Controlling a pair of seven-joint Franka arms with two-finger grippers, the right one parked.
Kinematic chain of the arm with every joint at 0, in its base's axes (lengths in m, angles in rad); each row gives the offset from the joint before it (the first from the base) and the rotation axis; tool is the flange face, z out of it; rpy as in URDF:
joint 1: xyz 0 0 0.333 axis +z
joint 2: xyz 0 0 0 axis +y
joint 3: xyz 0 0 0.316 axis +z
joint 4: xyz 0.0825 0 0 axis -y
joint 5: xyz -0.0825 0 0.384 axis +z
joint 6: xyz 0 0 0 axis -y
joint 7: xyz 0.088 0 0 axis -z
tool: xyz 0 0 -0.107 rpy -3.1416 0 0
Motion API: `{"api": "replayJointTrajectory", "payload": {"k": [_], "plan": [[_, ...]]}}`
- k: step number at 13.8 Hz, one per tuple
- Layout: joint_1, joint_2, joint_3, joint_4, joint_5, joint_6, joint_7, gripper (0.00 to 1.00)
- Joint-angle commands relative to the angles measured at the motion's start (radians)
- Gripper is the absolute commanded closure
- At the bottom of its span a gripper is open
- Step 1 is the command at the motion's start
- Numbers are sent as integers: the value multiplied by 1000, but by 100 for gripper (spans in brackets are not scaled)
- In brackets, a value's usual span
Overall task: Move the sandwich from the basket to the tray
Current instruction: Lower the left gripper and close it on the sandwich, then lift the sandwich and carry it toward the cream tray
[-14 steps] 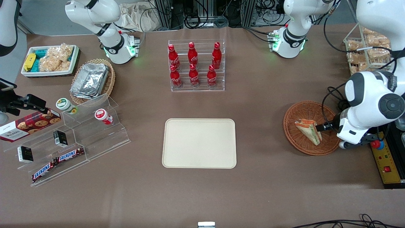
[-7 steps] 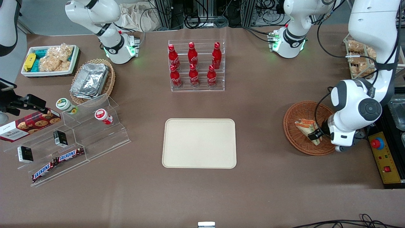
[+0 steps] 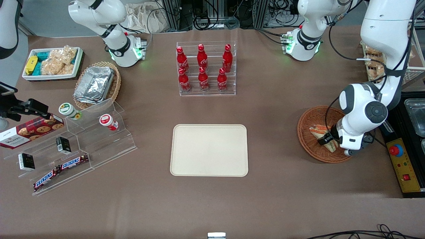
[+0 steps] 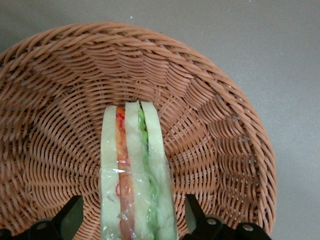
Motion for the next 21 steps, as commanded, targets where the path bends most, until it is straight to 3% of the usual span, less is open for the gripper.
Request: {"api": "replayJointTrajectory", "payload": {"k": [1,3,8,11,17,21], "plan": [[3,-32,-3,22,12,-89,0,70],[-3,-41,-8,128,8,-282,9,100],[-9,-72,-73,509,-5,-775,9,100],[-8,-70,-124,723,-28,-948,20,100],[-44,29,-363,753,-14,-853,112,100],[-221,196,-362,752,72,-633,99,100]]}}
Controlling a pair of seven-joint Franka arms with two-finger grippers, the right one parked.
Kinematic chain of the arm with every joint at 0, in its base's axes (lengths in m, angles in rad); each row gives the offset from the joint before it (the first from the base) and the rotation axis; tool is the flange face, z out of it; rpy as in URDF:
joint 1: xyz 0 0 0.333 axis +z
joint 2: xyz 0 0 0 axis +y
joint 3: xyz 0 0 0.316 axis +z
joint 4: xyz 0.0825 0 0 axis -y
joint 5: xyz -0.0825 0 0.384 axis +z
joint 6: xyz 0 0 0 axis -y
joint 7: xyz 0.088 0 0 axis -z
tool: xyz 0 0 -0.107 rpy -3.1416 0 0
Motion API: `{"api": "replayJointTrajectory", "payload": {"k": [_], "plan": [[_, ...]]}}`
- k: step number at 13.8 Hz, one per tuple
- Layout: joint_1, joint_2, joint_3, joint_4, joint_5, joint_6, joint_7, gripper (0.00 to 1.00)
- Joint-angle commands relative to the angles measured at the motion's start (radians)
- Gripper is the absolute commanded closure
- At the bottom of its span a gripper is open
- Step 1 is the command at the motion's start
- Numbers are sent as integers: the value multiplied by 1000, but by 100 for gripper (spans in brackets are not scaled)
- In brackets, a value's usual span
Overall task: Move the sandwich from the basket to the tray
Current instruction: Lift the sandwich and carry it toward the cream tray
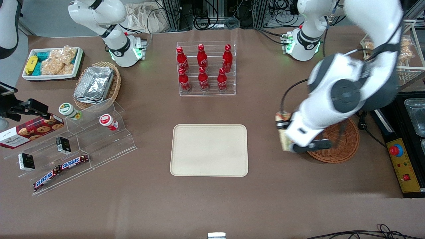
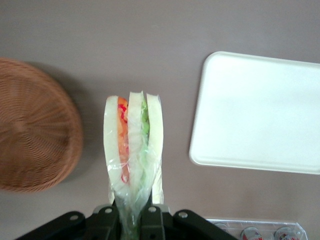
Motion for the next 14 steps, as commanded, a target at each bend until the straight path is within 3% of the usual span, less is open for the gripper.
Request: {"api": "replayJointTrajectory", "payload": {"k": [1,3,8,10,11,12,14], "plan": [[-88,134,1,30,86,115,9,100],[-134,198,2,29,120,199,7,100],[-200,335,19,29,125,351,9,100],[-219,365,45,27,125,420,10,89],[-223,379,59,29,125,431,9,77],[-226,381,61,29,123,431,9,56],[-225,370,61,29,121,422,7,1]]}}
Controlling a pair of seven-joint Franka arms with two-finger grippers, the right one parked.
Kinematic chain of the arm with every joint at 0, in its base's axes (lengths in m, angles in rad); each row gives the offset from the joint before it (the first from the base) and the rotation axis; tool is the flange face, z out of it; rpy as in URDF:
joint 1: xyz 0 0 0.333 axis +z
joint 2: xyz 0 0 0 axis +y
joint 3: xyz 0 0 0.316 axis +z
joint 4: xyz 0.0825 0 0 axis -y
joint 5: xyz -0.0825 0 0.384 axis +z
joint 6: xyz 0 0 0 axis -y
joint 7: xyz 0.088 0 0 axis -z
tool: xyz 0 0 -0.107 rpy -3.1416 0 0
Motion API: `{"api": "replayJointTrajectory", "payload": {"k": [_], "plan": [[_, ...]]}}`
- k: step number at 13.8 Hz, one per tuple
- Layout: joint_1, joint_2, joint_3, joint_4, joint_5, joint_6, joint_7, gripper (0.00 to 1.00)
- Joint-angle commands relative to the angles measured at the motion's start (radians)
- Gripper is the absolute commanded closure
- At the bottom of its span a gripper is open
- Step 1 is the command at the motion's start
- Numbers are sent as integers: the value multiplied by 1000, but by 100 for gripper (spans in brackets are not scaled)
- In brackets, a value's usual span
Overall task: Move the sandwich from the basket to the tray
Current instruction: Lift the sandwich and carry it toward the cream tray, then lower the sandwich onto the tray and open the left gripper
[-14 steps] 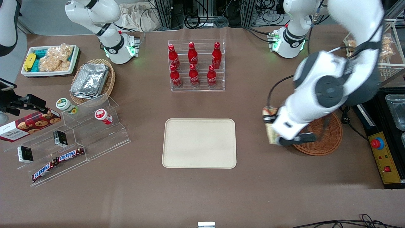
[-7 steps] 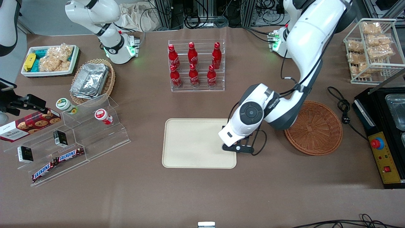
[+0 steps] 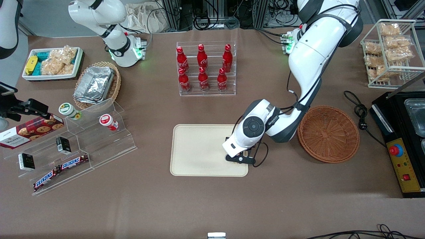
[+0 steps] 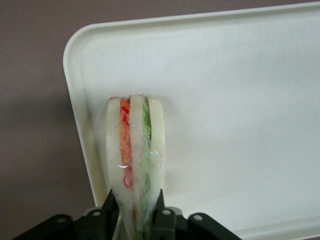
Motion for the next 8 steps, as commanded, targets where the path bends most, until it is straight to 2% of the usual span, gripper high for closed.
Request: {"api": "replayJointTrajectory", "payload": {"k": [1,5,8], "plan": [[-14,-16,15,28,11,-30,-15,0],[0,-170,16,46,3,-245,-62,0],[99,-328,13,40,-8,-328,-52,1]]}}
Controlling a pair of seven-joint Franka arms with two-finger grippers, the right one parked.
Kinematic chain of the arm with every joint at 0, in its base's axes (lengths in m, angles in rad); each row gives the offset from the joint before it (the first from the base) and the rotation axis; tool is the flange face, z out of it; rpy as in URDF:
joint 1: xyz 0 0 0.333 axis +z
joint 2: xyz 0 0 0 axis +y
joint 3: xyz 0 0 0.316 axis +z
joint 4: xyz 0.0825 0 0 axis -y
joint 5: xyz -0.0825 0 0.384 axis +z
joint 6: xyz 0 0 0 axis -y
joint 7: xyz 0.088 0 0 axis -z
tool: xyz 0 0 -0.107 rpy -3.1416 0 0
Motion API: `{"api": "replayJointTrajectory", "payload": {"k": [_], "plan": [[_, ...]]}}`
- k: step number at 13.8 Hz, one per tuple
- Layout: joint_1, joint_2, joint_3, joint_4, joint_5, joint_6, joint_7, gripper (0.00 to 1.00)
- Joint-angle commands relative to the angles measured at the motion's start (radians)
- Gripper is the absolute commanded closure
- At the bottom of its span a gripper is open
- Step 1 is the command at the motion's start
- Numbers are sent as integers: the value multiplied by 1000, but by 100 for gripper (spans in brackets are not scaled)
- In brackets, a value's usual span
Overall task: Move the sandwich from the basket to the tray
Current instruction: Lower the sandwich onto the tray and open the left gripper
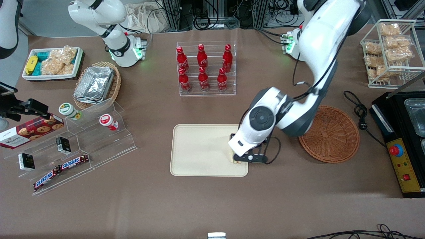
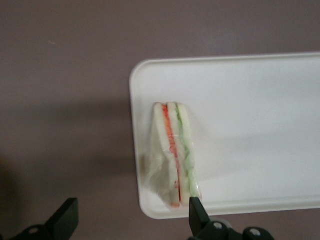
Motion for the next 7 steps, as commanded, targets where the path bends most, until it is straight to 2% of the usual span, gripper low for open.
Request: {"api": "replayJointTrajectory", "payload": {"k": [1,5,7], "plan": [[94,-177,3,-40,-7,-110,2,1],[246,-316,5,-44,-4,-284,192,1],[307,-347,5,-38,-7,-333,203,1]]}}
